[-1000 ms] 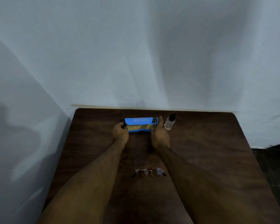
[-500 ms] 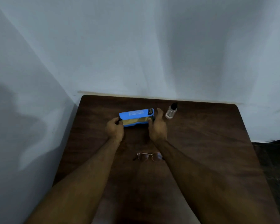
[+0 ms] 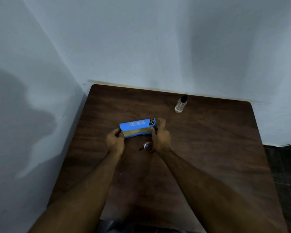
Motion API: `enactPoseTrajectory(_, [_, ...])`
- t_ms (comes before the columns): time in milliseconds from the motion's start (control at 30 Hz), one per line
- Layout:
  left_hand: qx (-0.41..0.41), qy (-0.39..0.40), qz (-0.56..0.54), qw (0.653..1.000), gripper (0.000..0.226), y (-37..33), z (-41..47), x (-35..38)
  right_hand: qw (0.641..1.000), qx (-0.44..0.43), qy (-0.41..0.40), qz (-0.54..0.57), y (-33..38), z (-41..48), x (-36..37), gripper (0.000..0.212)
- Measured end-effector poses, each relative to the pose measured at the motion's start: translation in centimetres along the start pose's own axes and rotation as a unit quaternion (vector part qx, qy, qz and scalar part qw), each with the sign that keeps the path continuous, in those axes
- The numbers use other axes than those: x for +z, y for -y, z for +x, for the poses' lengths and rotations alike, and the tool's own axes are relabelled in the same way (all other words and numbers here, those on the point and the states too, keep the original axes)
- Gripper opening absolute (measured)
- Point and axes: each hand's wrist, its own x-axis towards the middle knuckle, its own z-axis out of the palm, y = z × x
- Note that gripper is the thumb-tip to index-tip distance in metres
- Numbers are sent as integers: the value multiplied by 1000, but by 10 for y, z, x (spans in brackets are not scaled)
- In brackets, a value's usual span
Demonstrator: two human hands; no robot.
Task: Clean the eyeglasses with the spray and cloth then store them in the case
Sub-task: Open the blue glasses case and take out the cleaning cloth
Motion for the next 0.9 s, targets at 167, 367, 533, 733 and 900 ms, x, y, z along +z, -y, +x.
enactPoseTrajectory(167, [7, 7, 14, 1000, 41, 11, 3, -3, 1000, -22, 7, -12, -3, 3, -3, 34])
enactPoseTrajectory(367, [127, -32, 116, 985, 56, -13, -15, -14, 998, -28, 14, -50, -10, 11, -5, 18])
enactPoseTrajectory(533, [228, 14, 189, 955, 63, -16, -6, -29, 997, -28, 8, -77, -16, 16, -7, 12])
enactPoseTrajectory(733, [303, 76, 211, 926, 51, -16, 8, -39, 997, -23, 19, -76, -20, 22, -4, 13])
enactPoseTrajectory(900, [313, 87, 192, 926, 49, -13, 15, -41, 999, -10, 9, -50, -19, 25, -1, 11])
